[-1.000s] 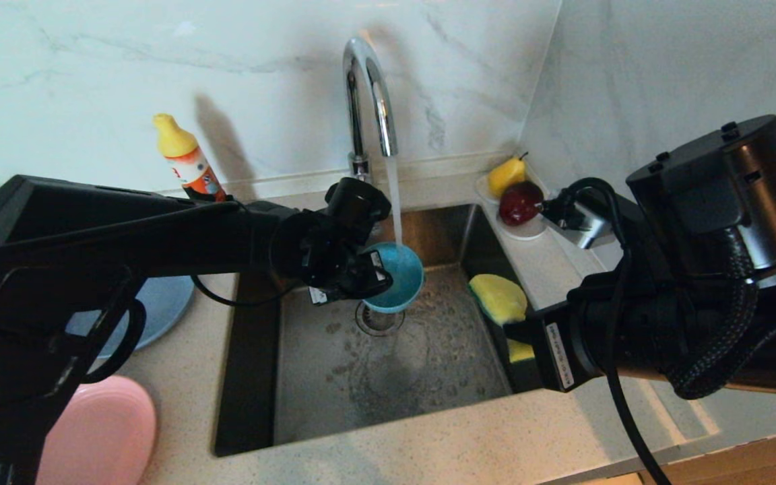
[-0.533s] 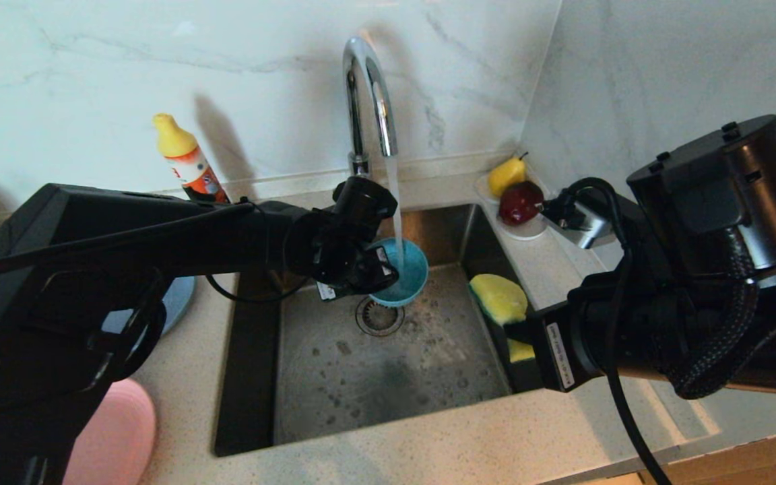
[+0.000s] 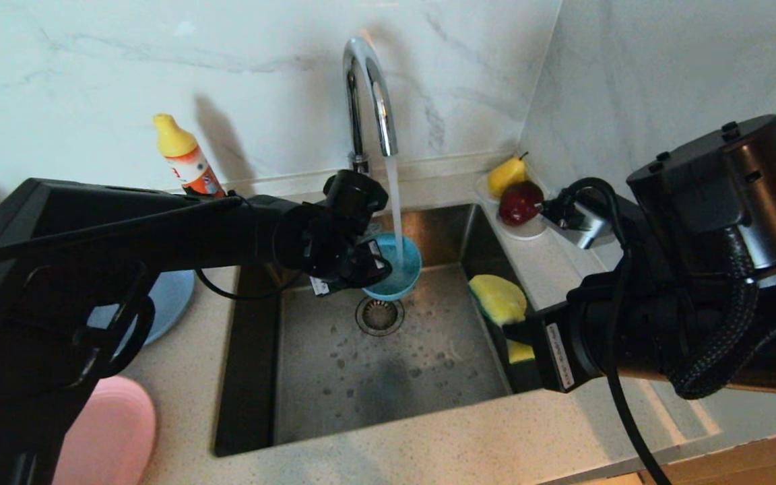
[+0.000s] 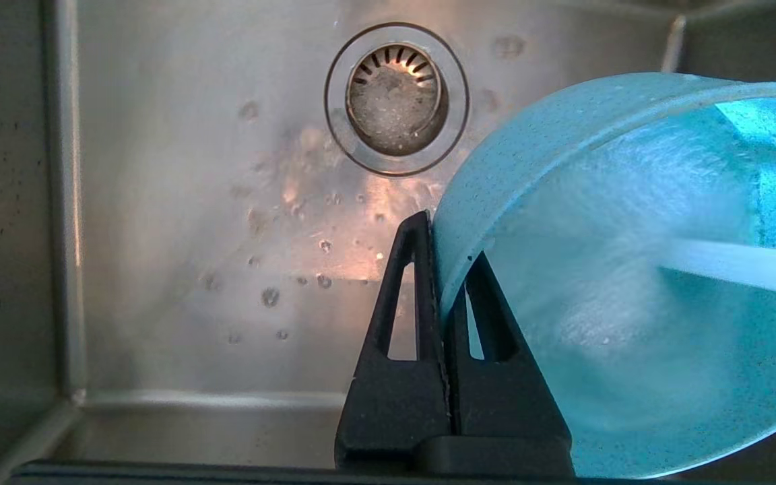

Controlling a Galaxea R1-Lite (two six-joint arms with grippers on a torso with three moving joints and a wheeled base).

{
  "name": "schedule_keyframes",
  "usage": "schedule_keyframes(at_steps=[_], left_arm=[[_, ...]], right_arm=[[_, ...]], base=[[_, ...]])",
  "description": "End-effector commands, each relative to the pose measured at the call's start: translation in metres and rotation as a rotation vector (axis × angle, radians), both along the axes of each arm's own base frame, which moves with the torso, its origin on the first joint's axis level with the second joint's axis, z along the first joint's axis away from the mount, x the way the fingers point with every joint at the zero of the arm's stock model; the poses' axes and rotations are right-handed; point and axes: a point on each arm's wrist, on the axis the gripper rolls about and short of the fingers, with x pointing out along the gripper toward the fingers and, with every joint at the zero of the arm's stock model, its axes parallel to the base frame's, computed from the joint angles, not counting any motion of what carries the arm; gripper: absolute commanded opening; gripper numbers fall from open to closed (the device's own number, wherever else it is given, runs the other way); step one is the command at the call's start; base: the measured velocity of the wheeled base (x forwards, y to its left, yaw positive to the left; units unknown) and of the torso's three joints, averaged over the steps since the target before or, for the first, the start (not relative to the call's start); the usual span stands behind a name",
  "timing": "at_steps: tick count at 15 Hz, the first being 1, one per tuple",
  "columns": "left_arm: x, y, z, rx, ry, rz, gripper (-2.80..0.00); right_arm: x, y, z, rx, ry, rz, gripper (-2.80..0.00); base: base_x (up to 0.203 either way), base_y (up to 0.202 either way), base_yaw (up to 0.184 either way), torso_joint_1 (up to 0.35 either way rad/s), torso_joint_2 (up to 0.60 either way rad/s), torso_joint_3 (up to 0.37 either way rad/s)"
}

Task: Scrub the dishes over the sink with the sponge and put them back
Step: Wash the bowl

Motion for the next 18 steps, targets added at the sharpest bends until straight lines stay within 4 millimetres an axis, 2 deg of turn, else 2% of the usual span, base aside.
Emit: schedule_keyframes(at_steps=[1,8,15,18], left_arm=[[-0.001,0.0,0.003,-0.009,-0.006,0.007,-2.8],[0.0,-0.001,0.001,-0.015,0.0,0.009,-2.8],[-0.014,0.007,0.003,0.011,0.041,0.012,-2.8],[-0.032,0.02,0.028,0.007,-0.003,0.015,-2.8]], right_arm=[[0.0,0.0,0.0,-0.001,0.003,-0.002,-2.8],[0.0,0.0,0.0,0.001,0.0,-0.001,-2.8],[-0.001,-0.001,-0.001,0.002,0.004,-0.004,-2.8],[-0.002,-0.002,0.002,0.004,-0.002,-0.002,-2.8]], base=[[0.0,0.0,0.0,0.0,0.0,0.0],[0.0,0.0,0.0,0.0,0.0,0.0],[0.0,0.0,0.0,0.0,0.0,0.0],[0.0,0.0,0.0,0.0,0.0,0.0]])
